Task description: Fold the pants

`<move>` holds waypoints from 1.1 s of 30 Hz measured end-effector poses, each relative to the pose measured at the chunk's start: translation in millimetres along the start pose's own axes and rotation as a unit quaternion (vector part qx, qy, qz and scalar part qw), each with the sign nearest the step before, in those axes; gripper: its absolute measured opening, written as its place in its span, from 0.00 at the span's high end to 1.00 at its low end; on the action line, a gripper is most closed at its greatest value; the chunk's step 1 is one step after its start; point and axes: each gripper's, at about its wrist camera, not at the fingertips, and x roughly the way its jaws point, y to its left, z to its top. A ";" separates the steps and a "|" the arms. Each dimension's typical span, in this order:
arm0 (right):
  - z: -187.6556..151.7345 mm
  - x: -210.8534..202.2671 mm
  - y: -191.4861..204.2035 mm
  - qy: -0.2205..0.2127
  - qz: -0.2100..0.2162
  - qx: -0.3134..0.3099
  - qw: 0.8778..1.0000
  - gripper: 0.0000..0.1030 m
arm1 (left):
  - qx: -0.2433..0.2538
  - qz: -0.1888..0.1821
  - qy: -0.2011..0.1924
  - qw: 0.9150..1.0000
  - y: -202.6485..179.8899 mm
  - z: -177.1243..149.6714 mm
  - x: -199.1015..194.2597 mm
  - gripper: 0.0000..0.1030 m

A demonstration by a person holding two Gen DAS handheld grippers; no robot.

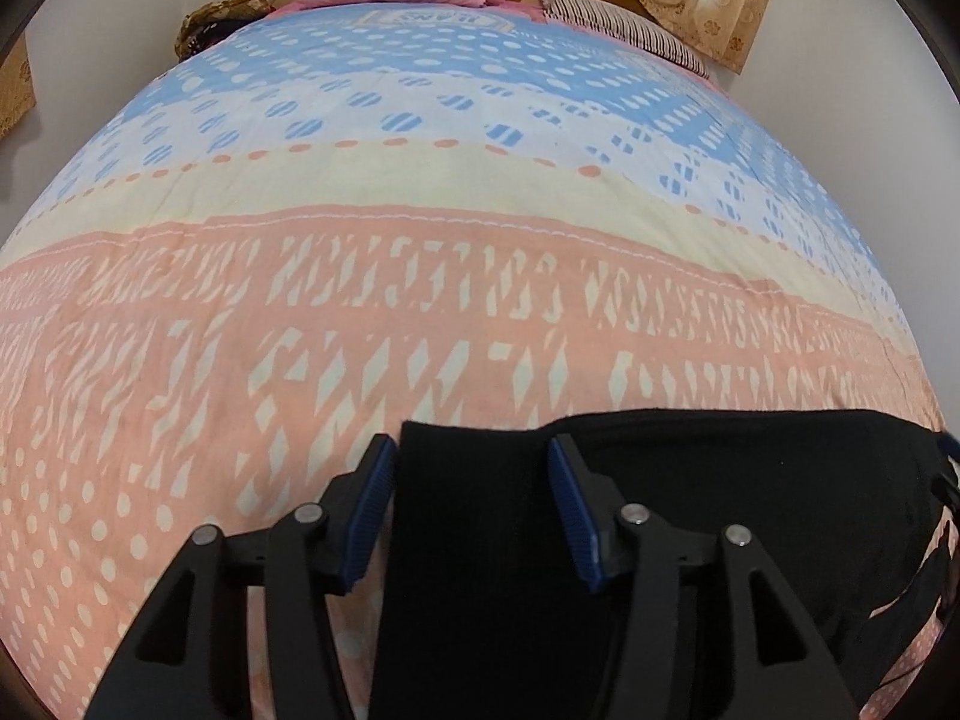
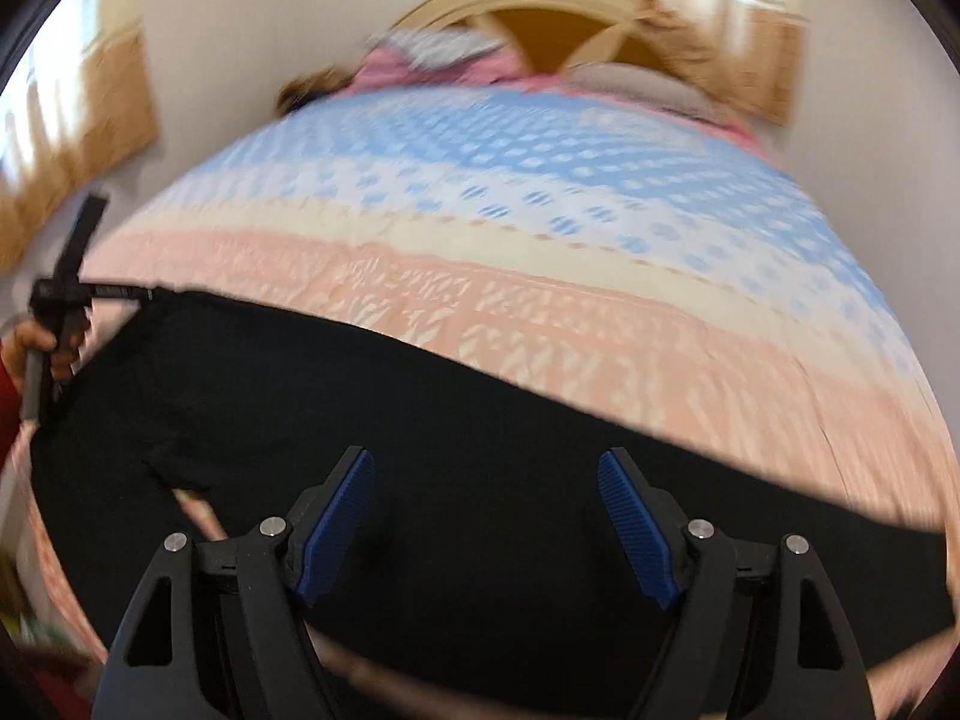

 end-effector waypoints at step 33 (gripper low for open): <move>-21.0 -125.5 36.3 -0.087 0.118 -0.056 0.988 0.95 | 0.027 -0.042 -0.205 0.978 -13.5 -59.8 -161.5 0.82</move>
